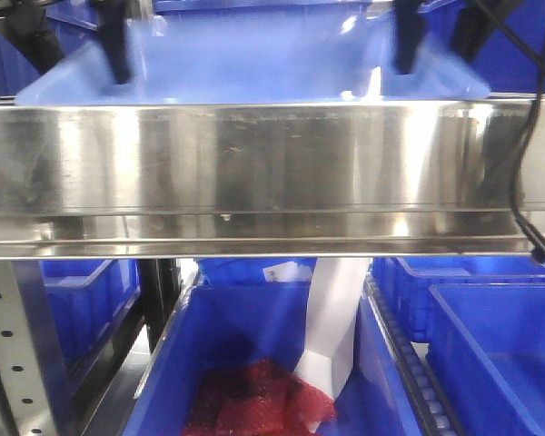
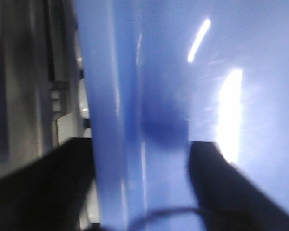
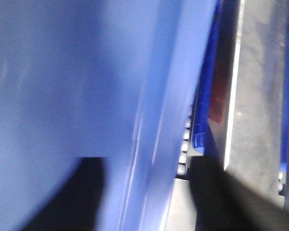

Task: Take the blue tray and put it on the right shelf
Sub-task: 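Push the tray forward onto the upper roller shelf with both grippers, then open both grippers and release the tray on the shelf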

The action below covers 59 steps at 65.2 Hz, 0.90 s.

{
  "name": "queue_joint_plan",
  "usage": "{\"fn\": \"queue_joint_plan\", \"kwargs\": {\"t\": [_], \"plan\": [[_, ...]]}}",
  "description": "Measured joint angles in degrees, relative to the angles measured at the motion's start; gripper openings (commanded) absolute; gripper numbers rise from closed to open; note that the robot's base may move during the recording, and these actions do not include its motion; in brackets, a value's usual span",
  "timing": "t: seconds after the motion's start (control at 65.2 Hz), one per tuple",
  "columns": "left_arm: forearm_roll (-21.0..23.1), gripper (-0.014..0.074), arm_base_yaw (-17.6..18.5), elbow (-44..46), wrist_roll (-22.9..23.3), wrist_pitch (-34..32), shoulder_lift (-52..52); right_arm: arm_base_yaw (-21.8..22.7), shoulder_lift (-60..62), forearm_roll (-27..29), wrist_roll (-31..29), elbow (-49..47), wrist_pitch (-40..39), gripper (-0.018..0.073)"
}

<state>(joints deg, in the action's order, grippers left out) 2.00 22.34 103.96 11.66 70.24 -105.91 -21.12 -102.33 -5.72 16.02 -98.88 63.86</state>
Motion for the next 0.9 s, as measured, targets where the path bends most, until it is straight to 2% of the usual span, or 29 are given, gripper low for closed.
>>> {"fn": "queue_joint_plan", "kwargs": {"t": [0.276, 0.383, 0.552, 0.598, 0.659, 0.69, 0.813, 0.905], "plan": [[1.4, 0.0556, 0.1, 0.0, -1.2, -0.3, 2.1, 0.0, 1.6, 0.0, 0.0, 0.0, 0.3, 0.0613], [1.5, 0.0514, 0.5, -0.3, -1.5, -1.3, 5.9, -0.2, 4.6, 0.1, 0.0, 0.0, 0.3, 0.0534], [1.0, 0.0342, 1.5, -4.7, -1.5, -5.0, 16.4, -2.2, 12.9, 0.1, -0.1, 2.3, -0.4, 0.0279], [0.8, 0.0245, 2.2, -8.1, -1.6, -6.7, 21.2, -3.5, 17.1, 0.1, -0.3, 4.7, -1.6, 0.0168], [0.6, 0.0163, 2.9, -11.9, -2.4, -8.6, 25.7, -4.8, 21.4, 0.1, -0.3, 7.7, -3.0, 0.0082], [0.6, 0.0118, 3.4, -14.3, -2.8, -9.9, 28.2, -5.5, 23.7, 0.1, -0.3, 9.7, -3.8, 0.0056], [0.5, -0.0049, 4.6, -24.1, -4.1, -15.9, 38.3, -7.1, 31.8, 0.1, -0.3, 18.5, -8.1, 0.0058], [0.5, -0.0046, 4.8, -33.1, -4.5, -20.6, 45.8, -7.3, 39.0, 0.1, -0.4, 27.1, -12.0, 0.0058]]}}
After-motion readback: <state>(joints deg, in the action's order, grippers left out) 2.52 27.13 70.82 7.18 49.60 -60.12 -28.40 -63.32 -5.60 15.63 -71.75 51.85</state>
